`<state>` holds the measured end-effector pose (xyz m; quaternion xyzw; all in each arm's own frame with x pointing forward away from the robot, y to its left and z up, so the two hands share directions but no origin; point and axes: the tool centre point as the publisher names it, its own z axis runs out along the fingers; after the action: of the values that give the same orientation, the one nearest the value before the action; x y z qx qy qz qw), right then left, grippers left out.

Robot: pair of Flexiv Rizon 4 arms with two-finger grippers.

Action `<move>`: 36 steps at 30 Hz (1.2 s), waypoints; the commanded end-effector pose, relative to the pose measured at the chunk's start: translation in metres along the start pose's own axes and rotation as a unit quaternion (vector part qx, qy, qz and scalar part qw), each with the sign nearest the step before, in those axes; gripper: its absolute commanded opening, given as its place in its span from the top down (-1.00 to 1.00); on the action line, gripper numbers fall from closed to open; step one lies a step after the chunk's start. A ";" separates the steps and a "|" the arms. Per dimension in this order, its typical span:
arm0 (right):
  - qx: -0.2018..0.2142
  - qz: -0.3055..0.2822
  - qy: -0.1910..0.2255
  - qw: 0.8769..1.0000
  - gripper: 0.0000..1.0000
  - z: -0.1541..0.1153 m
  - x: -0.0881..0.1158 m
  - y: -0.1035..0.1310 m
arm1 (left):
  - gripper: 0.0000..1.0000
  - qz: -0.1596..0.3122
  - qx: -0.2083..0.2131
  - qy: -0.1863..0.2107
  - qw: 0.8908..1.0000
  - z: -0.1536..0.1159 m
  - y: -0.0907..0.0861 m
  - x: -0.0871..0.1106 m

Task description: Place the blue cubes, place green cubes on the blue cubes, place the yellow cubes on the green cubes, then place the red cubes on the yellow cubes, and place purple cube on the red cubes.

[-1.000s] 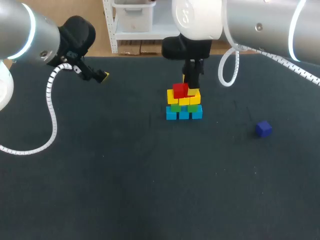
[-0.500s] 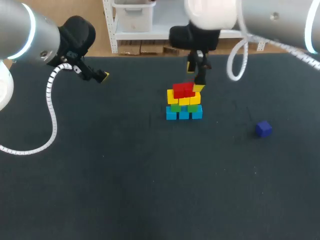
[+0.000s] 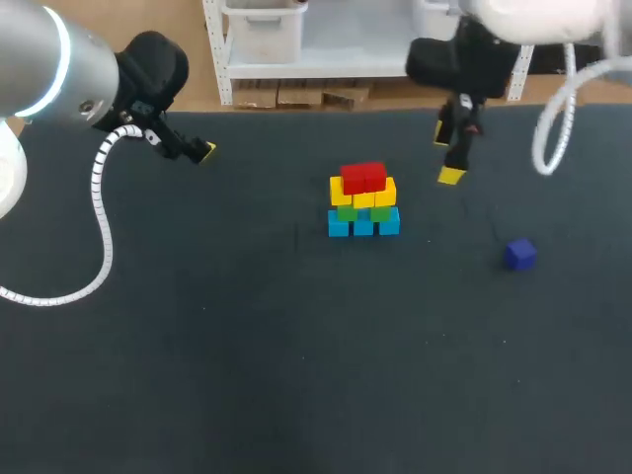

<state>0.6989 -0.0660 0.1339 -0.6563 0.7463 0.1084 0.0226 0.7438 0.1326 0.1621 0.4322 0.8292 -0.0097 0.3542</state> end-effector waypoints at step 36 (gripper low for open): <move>0.070 0.095 0.009 0.993 -1.00 0.070 0.112 0.072 | -1.00 0.002 0.004 -0.002 1.000 0.000 0.002 0.001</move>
<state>0.6046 -0.1522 0.0625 -0.5817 0.8101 0.0529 0.0500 0.7438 0.1326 0.1621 0.4322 0.8292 -0.0097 0.3542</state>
